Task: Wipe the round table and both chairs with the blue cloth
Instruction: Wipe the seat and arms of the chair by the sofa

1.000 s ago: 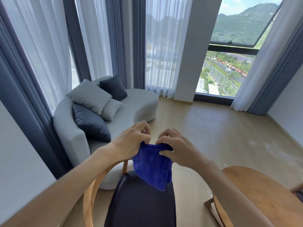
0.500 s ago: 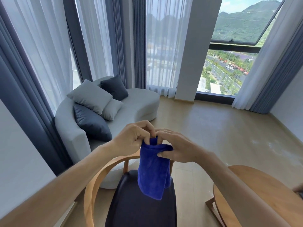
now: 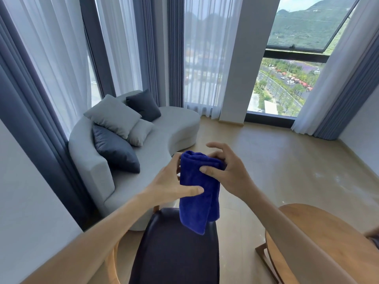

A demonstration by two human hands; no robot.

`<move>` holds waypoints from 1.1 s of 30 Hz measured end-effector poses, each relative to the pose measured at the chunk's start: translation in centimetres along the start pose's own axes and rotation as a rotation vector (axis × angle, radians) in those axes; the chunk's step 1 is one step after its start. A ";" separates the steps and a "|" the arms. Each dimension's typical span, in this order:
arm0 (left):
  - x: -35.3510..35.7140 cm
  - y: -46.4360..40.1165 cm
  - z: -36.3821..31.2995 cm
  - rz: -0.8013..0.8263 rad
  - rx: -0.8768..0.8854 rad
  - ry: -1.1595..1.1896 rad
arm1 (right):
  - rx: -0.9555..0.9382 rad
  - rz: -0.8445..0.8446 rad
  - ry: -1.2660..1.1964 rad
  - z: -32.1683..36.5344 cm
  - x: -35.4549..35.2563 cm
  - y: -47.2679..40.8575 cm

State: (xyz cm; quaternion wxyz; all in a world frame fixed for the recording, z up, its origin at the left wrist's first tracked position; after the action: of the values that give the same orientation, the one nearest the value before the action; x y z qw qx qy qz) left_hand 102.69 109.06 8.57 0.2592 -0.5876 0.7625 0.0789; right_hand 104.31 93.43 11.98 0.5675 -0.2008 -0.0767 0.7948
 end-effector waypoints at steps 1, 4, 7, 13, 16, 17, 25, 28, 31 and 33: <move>-0.1 -0.2 0.2 -0.049 -0.009 -0.008 | 0.019 -0.046 -0.062 -0.5 0.1 0.2; -0.2 -0.6 0.8 -0.127 -0.045 0.000 | 0.081 -0.107 -0.199 -1.8 0.5 1.0; -0.2 -0.7 1.1 -0.169 -0.068 0.083 | 0.197 0.092 -0.317 -3.5 1.8 1.9; -0.7 -1.5 2.3 -0.186 -0.157 0.321 | 0.369 0.193 -0.283 -6.7 3.0 3.9; 0.3 -1.4 4.2 -0.139 -0.235 0.421 | 0.338 0.129 -0.154 -8.1 2.8 3.8; 0.7 -1.3 5.2 -0.129 -0.265 0.449 | 0.342 0.121 -0.124 -8.7 2.8 3.8; 6.5 0.6 18.3 -0.085 -0.478 0.291 | 0.528 0.196 -0.104 -21.1 6.7 6.1; 6.6 2.7 25.9 -0.032 -0.557 -0.123 | 0.566 0.257 0.080 -28.4 7.8 8.1; 2.7 5.6 32.8 -0.178 -0.598 -0.592 | 0.644 0.331 0.227 -36.4 8.5 10.8; 0.3 7.0 36.7 -0.204 -0.559 -0.864 | 0.670 0.374 0.301 -41.6 9.3 12.0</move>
State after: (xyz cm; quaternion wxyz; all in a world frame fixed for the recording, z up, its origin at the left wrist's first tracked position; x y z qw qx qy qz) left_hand 107.18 126.45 -24.20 0.3895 -0.6195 0.4748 0.4890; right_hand 108.20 93.55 -32.13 0.4519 -0.1294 0.3078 0.8272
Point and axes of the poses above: each hand's wrist, its own y-axis away from the middle knuckle, its own x-axis out of the palm, z = x × y, the point moved 6 cm from there along -y, towards the middle knuckle, and after that the axes turned 8 degrees about -y, right-handed, at the moved point
